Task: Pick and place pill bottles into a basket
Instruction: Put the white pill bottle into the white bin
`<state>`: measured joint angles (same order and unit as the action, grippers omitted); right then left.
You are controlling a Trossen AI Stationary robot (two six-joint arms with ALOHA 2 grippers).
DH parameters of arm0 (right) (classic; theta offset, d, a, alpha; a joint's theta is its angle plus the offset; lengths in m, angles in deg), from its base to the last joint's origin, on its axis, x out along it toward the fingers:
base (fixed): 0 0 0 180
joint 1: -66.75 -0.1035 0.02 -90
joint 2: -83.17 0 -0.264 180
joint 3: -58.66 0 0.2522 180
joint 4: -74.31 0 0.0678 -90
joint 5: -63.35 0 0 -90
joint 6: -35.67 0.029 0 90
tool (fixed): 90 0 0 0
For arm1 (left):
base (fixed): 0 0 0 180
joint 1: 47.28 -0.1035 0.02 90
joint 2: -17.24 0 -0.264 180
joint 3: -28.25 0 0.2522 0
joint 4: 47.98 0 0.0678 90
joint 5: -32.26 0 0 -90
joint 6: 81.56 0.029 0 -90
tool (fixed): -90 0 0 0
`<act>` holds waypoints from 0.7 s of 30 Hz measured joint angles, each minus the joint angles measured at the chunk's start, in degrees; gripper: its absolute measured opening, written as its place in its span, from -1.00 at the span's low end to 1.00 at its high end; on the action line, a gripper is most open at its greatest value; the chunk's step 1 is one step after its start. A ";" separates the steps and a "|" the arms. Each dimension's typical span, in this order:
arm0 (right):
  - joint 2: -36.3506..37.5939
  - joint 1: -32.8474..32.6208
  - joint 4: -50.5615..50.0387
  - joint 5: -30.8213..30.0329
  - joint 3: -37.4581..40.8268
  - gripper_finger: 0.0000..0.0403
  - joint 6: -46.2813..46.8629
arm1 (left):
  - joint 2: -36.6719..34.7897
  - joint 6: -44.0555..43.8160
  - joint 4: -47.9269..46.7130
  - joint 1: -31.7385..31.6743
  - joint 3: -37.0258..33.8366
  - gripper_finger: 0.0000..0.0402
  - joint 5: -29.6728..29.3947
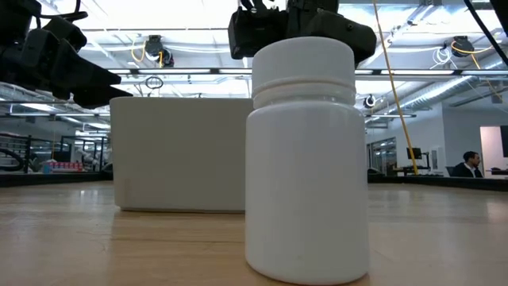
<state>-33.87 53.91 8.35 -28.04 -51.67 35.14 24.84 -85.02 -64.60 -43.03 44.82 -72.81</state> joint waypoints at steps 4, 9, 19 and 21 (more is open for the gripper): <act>0.00 -0.25 -0.96 0.05 0.00 -0.08 -0.18 | 0.00 0.00 0.00 0.00 0.00 0.97 -0.01; 0.32 -0.42 -1.44 0.16 0.11 0.07 0.11 | 0.02 0.00 0.00 0.00 0.00 0.97 0.00; 5.01 -0.78 -0.75 0.07 0.09 0.33 0.23 | 0.02 0.00 0.00 0.00 0.00 0.97 0.00; 6.62 -1.20 -0.38 0.10 0.09 0.35 -0.02 | 0.01 0.00 0.01 0.00 0.00 0.97 0.00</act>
<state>-27.25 52.71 7.98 -27.94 -51.58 35.13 24.85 -85.02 -64.59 -43.03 44.82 -72.81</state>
